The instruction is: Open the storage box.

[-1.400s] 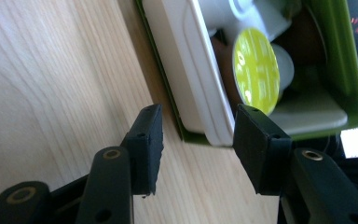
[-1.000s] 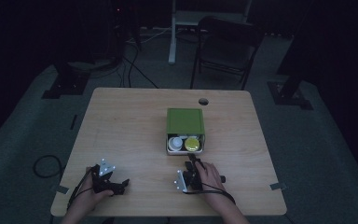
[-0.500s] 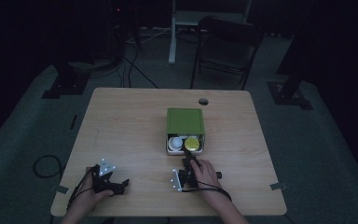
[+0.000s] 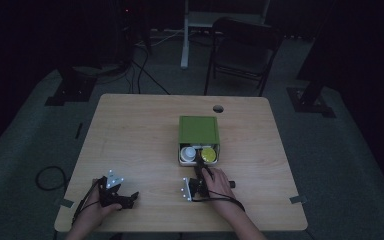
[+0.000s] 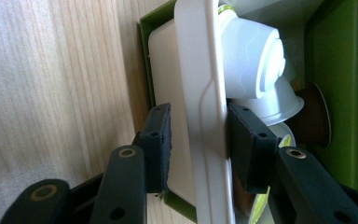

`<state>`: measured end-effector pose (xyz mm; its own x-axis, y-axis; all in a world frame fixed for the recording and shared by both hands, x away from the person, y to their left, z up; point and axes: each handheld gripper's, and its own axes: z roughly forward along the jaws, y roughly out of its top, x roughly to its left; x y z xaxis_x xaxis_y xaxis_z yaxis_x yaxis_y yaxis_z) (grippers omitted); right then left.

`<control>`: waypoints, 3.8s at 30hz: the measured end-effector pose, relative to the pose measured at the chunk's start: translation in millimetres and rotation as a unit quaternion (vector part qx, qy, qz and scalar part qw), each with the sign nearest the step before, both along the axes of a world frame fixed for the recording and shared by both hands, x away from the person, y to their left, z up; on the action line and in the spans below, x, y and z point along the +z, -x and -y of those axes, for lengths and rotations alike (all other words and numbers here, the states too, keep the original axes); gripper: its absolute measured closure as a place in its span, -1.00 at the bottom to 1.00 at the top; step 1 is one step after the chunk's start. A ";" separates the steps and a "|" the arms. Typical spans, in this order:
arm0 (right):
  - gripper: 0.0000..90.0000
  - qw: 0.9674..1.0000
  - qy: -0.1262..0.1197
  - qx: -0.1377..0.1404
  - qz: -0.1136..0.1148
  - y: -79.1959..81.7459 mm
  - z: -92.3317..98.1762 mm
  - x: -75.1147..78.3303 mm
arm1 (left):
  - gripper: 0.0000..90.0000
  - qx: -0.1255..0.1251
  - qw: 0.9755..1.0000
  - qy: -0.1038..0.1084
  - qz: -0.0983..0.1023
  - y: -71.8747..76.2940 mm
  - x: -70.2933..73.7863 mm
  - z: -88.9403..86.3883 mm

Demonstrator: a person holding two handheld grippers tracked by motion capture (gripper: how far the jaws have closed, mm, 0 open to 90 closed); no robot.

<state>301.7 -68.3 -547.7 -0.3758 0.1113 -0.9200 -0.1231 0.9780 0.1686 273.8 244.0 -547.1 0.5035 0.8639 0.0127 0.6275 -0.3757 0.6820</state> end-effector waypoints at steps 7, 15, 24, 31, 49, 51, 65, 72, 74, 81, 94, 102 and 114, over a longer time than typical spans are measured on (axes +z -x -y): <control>0.53 1.000 0.005 -0.001 0.010 -0.9 -1.5 1.3 | -1.00 0.000 1.000 0.000 0.000 0.0 0.0 0.0; 0.56 1.000 0.014 -0.001 0.014 0.2 -2.5 0.9 | -1.00 0.000 1.000 0.000 0.000 0.0 0.0 0.0; 0.57 1.000 0.020 0.004 0.009 3.4 -2.6 2.3 | -1.00 0.000 1.000 0.000 0.000 0.0 -0.1 0.1; 0.57 1.000 0.021 0.003 0.004 7.2 -2.5 3.8 | -1.00 0.000 1.000 0.000 0.000 0.0 0.0 0.0; 0.59 0.999 0.038 0.014 0.005 24.4 -1.9 4.2 | -1.00 0.000 1.000 0.000 0.000 0.0 0.0 0.1; 0.59 0.999 0.038 0.016 0.005 26.5 -1.5 4.3 | -1.00 0.000 1.000 0.000 0.000 0.0 0.0 0.1; 0.59 0.999 0.037 0.021 0.000 43.2 -0.9 4.4 | -1.00 0.000 1.000 -0.001 0.000 0.0 0.1 -0.1; 0.60 0.999 0.042 0.028 0.001 52.4 -0.2 4.3 | -1.00 0.000 1.000 0.000 0.000 0.0 0.0 0.0; 0.60 0.999 0.042 0.031 -0.001 54.9 0.4 4.5 | -1.00 0.000 1.000 0.000 0.000 0.0 0.0 0.0; 0.60 0.998 0.040 0.038 -0.007 65.2 1.1 3.5 | -1.00 0.000 1.000 0.000 0.000 0.0 0.0 0.0; 0.61 0.998 0.041 0.054 -0.018 78.8 3.7 3.3 | -1.00 0.000 1.000 0.000 0.000 0.0 0.0 0.0; 0.60 0.998 0.034 0.055 -0.024 85.5 9.9 4.2 | -1.00 0.000 1.000 0.000 0.000 0.0 0.0 0.0; 0.29 0.996 0.025 0.062 -0.051 85.4 13.0 8.2 | -1.00 0.000 1.000 0.000 0.000 0.0 0.0 0.0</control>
<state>216.3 -81.3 -539.5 -0.4762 0.0144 -0.8792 -0.2273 0.9639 0.1389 273.8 244.0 -547.1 0.5035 0.8639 0.0130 0.6274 -0.3759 0.6820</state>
